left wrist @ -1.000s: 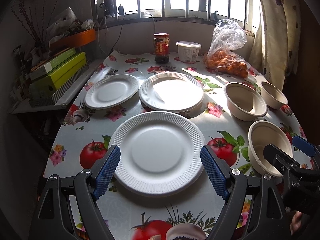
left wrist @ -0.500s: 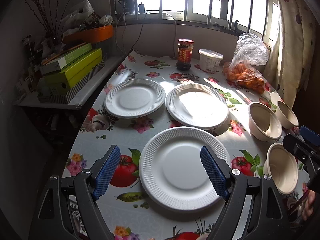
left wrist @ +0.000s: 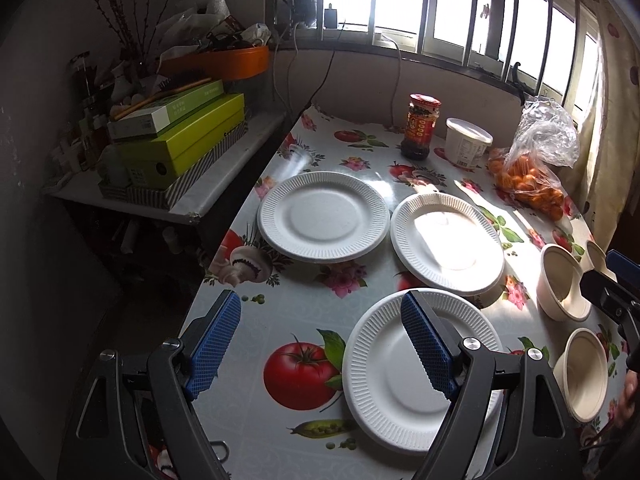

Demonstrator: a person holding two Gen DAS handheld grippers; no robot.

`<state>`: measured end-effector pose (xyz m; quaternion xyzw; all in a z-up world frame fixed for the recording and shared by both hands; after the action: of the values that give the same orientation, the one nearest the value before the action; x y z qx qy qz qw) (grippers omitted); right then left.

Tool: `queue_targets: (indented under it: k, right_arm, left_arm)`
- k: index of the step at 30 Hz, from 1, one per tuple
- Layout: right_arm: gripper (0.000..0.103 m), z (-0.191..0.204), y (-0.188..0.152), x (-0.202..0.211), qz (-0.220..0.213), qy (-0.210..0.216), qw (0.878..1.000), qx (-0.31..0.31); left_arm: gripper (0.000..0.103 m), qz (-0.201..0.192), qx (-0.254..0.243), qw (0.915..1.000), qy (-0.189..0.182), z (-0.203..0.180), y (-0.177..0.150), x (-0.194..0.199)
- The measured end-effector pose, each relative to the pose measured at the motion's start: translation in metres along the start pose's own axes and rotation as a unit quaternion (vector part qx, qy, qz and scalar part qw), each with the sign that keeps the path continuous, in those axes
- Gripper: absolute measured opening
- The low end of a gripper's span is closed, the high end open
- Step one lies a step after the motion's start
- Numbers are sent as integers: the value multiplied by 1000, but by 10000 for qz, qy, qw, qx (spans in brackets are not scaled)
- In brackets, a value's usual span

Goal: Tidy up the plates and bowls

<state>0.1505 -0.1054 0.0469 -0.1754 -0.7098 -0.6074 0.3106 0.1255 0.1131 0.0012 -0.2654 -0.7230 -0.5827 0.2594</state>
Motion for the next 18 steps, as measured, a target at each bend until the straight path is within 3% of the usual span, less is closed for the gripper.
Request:
queue_targets:
  k: [18]
  right_arm:
    - [103,51,52,-67,172,626,9965,533]
  left_arm:
    - [83,148,625,9979,114,46,17,-29]
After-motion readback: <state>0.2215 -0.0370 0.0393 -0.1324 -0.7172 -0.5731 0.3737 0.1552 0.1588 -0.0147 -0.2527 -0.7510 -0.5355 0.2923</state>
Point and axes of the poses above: each gripper's, at about its wrist camera, not at the fingertips, and x roughly against the way its jaws point, z to its left, y to its top, the point moved 4 cm from there along -x, roughly the way its jaws point, and after that the axes turned 12 degrees about -y, right-handed, at the moved point
